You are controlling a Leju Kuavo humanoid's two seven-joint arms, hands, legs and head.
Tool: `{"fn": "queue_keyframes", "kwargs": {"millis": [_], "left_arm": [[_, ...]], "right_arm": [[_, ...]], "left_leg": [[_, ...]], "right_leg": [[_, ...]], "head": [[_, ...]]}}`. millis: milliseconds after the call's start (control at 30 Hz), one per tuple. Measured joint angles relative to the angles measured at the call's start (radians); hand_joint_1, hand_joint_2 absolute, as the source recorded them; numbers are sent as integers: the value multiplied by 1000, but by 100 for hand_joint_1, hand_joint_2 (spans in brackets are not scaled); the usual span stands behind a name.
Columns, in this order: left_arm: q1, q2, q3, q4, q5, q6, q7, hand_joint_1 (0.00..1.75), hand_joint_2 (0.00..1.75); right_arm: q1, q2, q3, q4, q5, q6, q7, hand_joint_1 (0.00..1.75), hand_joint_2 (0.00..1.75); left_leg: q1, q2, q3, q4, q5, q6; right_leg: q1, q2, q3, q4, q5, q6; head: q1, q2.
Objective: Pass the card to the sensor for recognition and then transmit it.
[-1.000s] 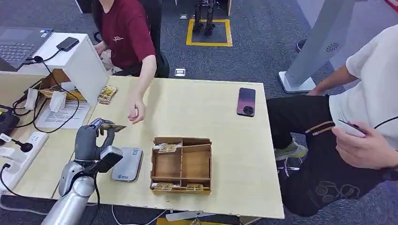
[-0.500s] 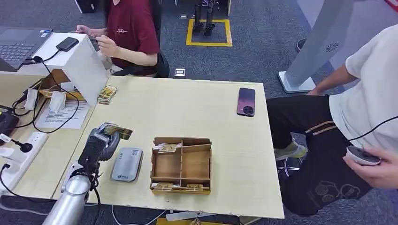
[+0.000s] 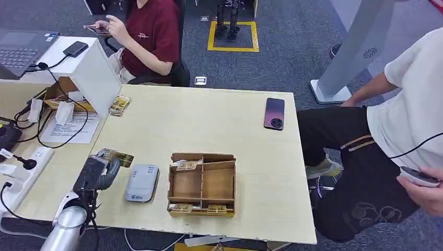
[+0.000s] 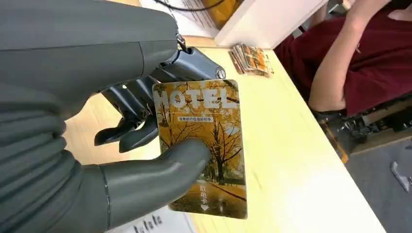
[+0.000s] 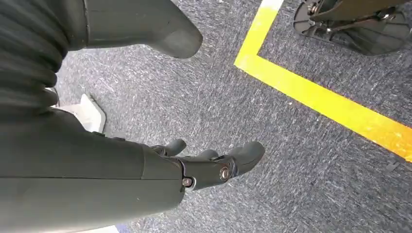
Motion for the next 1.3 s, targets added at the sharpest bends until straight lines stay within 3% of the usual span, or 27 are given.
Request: {"fn": "queue_keyframes", "kwargs": {"millis": [367, 633, 833, 933, 1300], "left_arm": [[43, 18, 11, -20, -78, -7, -28, 175, 175], [83, 16, 1, -118, -74, -92, -39, 175, 175], [100, 12, -44, -204, -9, -147, -32, 175, 175], [98, 8, -61, -217, -23, -134, -4, 175, 175], [92, -2, -95, -212, -54, -97, 7, 175, 175]], "right_arm": [[2, 0, -19, 0, 3, -10, -1, 0, 175], [2, 0, -29, 0, 5, -10, -1, 0, 175], [2, 2, -48, 0, 15, -11, -1, 0, 175], [2, 4, -51, 0, 21, -11, -1, 0, 175], [1, 8, -64, 0, 32, -12, -1, 0, 175]], "left_leg": [[0, 0, 0, 0, 0, 0], [0, 0, 0, 0, 0, 0], [0, 0, 0, 0, 0, 0], [0, 0, 0, 0, 0, 0], [0, 0, 0, 0, 0, 0]], "right_leg": [[0, 0, 0, 0, 0, 0], [0, 0, 0, 0, 0, 0], [0, -1, 0, 0, 0, 0], [0, 0, 0, 0, 0, 0], [0, 0, 0, 0, 0, 0]], "head": [[0, 0], [-1, 0], [0, 0], [0, 0], [0, 0]]}}
